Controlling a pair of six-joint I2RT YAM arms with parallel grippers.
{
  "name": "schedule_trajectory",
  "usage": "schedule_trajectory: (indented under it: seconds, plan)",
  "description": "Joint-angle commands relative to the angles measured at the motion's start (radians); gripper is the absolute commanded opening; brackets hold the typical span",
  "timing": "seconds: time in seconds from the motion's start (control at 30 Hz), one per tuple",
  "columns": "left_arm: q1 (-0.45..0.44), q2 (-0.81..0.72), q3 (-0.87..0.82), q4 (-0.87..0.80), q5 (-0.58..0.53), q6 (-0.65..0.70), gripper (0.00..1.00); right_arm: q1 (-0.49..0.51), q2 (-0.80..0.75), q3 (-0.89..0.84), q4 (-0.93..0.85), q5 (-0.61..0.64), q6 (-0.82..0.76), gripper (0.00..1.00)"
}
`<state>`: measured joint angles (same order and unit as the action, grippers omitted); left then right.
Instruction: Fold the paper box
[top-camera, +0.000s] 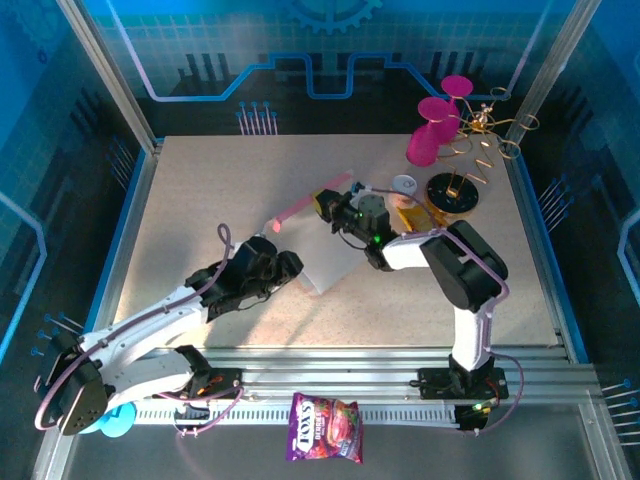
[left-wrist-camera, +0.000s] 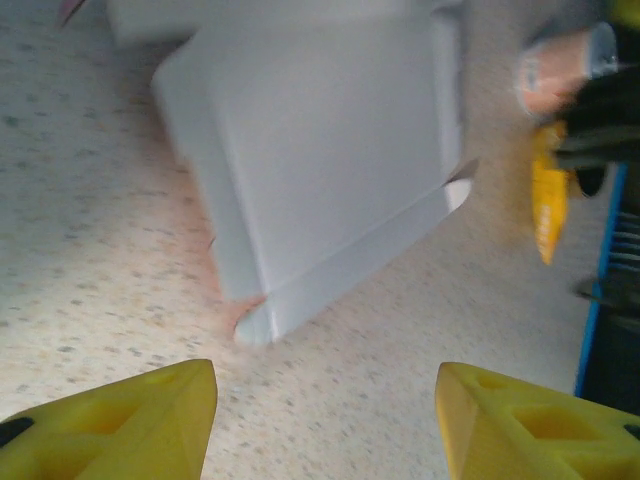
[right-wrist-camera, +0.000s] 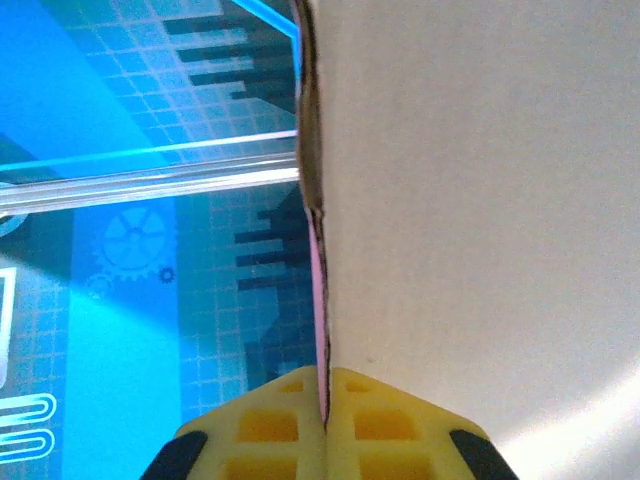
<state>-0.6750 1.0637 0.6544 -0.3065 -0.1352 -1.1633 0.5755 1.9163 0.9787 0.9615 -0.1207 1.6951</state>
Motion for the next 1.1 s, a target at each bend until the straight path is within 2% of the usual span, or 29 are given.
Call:
schedule_trajectory:
  seconds: [0.0,0.17,0.3,0.43,0.53,0.7,0.8,0.93,1.07]
  plan:
    - [0.08,0.013,-0.043,-0.012,0.027,-0.003,0.6,-0.009,-0.051,0.073,-0.284,0.018,-0.047,0.0]
    - [0.211,0.044,0.0,0.016,0.037,0.17,0.59,-0.012,-0.042,0.157,-0.488,-0.034,-0.073,0.0]
    - [0.23,0.16,0.092,0.033,0.083,0.309,0.59,-0.007,-0.037,0.205,-0.591,-0.008,-0.081,0.0]
    - [0.22,0.227,0.107,0.046,0.113,0.291,0.58,0.002,-0.038,0.269,-0.744,0.043,-0.061,0.0]
    - [0.208,0.216,0.105,0.045,0.092,0.239,0.58,0.01,-0.041,0.333,-0.868,0.087,-0.032,0.0]
    - [0.137,0.216,0.148,-0.001,-0.002,0.183,0.58,0.029,-0.045,0.476,-1.11,0.148,-0.017,0.0]
    - [0.123,0.247,0.152,0.023,-0.005,0.164,0.58,0.038,-0.043,0.529,-1.205,0.172,-0.011,0.0]
    - [0.126,0.295,0.196,-0.033,-0.066,0.196,0.58,0.044,-0.041,0.59,-1.314,0.192,-0.014,0.0]
    - [0.15,0.365,0.234,-0.001,-0.063,0.268,0.56,0.046,-0.034,0.62,-1.362,0.2,-0.012,0.0]
